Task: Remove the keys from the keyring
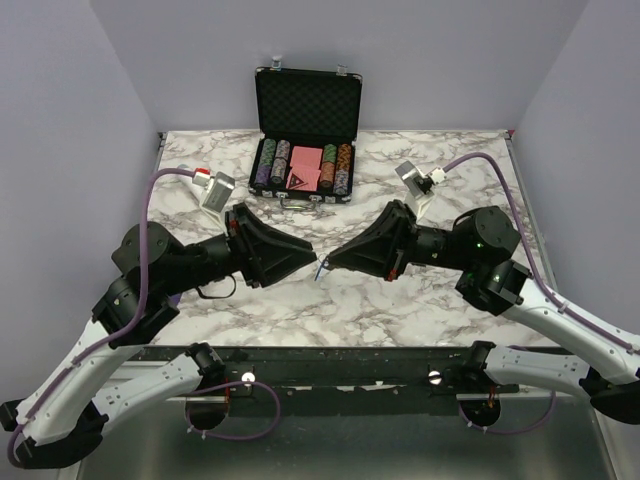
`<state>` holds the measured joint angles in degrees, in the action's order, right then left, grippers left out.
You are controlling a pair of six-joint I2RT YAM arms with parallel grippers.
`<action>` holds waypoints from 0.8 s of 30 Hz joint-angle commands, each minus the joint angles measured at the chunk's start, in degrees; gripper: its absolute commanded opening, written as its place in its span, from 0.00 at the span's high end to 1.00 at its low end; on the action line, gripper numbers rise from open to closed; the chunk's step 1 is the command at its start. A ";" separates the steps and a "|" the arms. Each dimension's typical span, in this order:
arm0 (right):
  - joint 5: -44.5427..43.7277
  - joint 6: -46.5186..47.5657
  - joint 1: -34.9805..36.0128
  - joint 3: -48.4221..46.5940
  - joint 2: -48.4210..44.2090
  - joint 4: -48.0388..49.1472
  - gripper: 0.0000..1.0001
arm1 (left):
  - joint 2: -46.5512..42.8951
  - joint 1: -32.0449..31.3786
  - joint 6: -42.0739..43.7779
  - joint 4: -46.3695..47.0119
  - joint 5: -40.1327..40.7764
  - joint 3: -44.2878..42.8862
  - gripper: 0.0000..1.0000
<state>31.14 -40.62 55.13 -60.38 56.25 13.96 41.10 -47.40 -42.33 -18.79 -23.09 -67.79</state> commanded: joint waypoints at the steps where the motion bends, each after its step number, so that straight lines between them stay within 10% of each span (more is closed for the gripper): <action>1: 1.91 -1.13 0.41 -0.53 0.18 4.15 0.99 | -0.32 -0.33 -1.36 6.92 -2.75 0.11 0.56; 24: -0.37 -1.30 0.41 0.79 0.35 5.99 0.99 | 1.70 -2.00 -1.09 8.07 -2.92 0.64 0.63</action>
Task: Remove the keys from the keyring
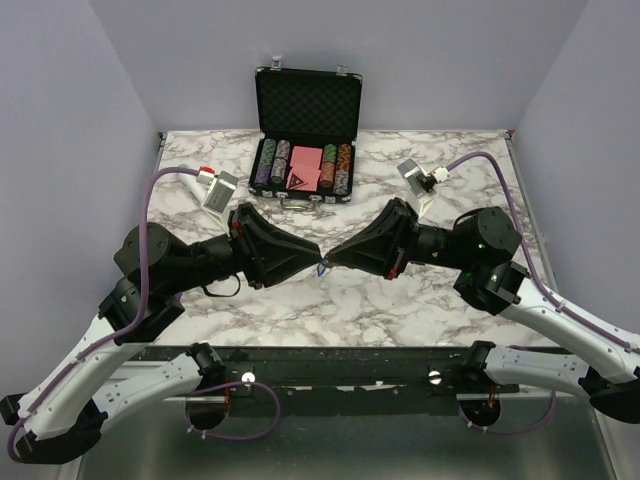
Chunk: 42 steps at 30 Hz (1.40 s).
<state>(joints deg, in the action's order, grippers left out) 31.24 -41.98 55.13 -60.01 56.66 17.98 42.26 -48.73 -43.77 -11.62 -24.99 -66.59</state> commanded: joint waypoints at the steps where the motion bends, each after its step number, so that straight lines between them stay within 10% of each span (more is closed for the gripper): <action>1: -0.48 0.05 0.33 0.51 -0.06 1.97 0.99 | 0.89 -0.75 0.35 0.72 -1.02 -0.74 0.63; 12: -0.75 -0.39 0.32 1.65 -0.68 2.50 0.99 | 1.77 -2.33 1.31 -2.17 1.00 -2.05 1.00; 42: 9.62 8.75 0.32 -7.05 5.21 -17.44 0.99 | 6.43 -3.30 12.04 -19.05 -17.63 -7.86 1.00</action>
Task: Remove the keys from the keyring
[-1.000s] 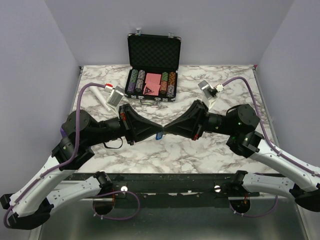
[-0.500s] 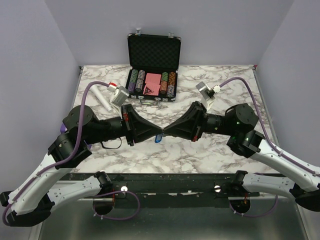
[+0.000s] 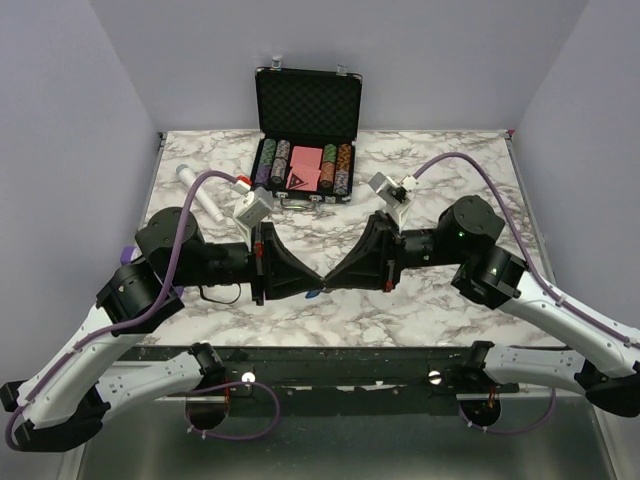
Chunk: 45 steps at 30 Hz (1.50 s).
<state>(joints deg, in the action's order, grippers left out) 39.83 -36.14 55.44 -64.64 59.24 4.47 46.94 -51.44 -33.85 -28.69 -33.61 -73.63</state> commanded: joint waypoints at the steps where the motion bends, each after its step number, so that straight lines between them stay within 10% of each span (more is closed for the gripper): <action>1: 1.82 3.44 0.02 -3.03 3.15 -4.38 0.99 | 1.93 -0.59 2.73 -2.68 -9.63 -1.08 1.00; 23: 7.01 17.41 0.02 -17.97 13.96 -26.87 0.99 | 7.90 -0.68 11.08 -12.00 -19.48 -4.68 1.00; 31: 3.85 18.30 0.02 -18.16 13.54 -27.94 0.99 | 6.85 -0.59 11.43 -13.59 -13.70 -7.76 0.34; 45: -3.61 13.56 0.02 -12.80 7.56 -22.41 0.99 | -5.61 -0.33 4.24 -9.29 13.36 -0.92 0.29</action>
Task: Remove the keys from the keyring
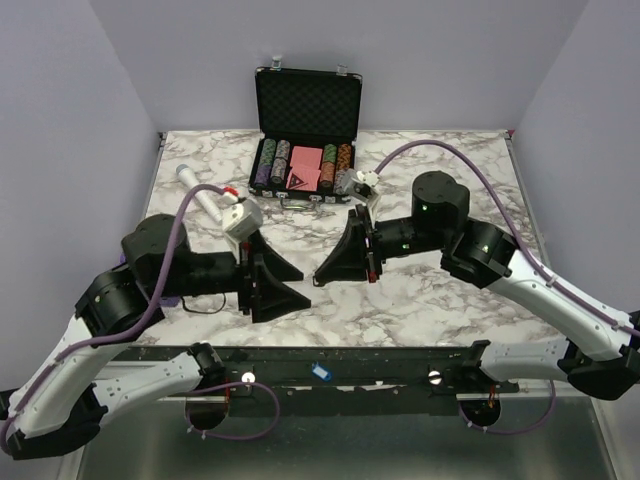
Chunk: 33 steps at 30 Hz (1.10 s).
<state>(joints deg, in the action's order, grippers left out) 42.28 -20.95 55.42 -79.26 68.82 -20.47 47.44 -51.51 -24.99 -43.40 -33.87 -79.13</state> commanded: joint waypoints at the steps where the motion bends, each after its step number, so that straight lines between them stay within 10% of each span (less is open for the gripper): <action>1: -7.55 -2.16 0.04 2.35 -2.45 3.06 0.99 | -7.44 -0.35 -6.10 6.47 15.48 6.17 0.28; 12: -28.46 -9.63 0.04 11.93 -7.20 6.14 0.99 | -17.47 -0.35 -29.29 -2.55 42.12 20.68 0.19; 19: -44.71 -15.16 0.04 11.86 -3.61 -2.89 0.99 | -10.54 -1.31 -41.35 -15.48 39.41 27.09 0.21; 33: -52.66 -25.54 0.04 19.93 -3.69 -3.62 0.99 | 6.42 -20.38 -53.93 -6.19 43.45 34.92 0.31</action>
<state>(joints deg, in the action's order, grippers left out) -7.70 -43.20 55.40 -62.04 65.89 -24.12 49.74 -68.45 -73.84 -53.91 7.14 -45.52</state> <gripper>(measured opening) 0.012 0.707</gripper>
